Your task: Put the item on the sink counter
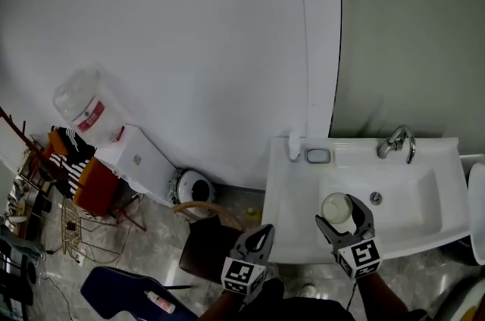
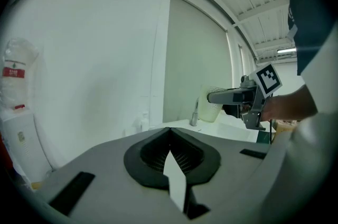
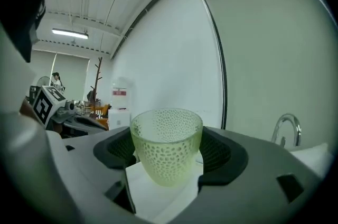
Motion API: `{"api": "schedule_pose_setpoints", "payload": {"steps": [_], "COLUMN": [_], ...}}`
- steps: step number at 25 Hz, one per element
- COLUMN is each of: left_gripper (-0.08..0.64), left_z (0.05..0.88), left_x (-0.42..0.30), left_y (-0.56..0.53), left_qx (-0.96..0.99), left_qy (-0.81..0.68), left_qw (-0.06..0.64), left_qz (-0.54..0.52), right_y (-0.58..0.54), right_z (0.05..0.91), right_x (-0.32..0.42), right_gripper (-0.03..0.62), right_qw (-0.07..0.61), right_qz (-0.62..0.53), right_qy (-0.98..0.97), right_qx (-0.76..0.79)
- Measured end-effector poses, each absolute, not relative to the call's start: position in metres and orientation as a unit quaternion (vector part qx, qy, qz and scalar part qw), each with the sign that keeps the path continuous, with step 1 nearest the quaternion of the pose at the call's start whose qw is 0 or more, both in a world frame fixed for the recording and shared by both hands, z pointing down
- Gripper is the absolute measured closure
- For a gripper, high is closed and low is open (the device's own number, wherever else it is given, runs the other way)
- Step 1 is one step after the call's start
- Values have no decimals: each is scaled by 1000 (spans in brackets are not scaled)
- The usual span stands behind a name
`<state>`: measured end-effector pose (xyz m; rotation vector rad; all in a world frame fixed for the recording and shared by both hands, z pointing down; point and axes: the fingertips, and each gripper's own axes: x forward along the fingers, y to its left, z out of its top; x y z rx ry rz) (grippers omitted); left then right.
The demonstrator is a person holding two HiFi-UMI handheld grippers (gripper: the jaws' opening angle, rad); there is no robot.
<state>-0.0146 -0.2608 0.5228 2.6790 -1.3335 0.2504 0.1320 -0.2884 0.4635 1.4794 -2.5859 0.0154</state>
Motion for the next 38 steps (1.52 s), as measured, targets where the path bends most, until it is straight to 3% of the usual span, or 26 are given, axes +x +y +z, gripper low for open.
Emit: {"api": "schedule_pose_setpoints", "payload": {"steps": [14, 38], "left_gripper": [548, 548], "left_z": [542, 576], "left_x": [-53, -78], "left_y": [-347, -366], "left_qx": [886, 885], "left_qy": [-449, -438], "left_qw": [86, 112], "left_qz": [82, 115], "right_y": [-383, -464], "right_z": [519, 658], "right_x": [88, 43], "right_gripper": [207, 207], "right_qw": [109, 175], "right_qz": [19, 77], "right_qy": [-866, -865], "right_qx": [488, 464]}}
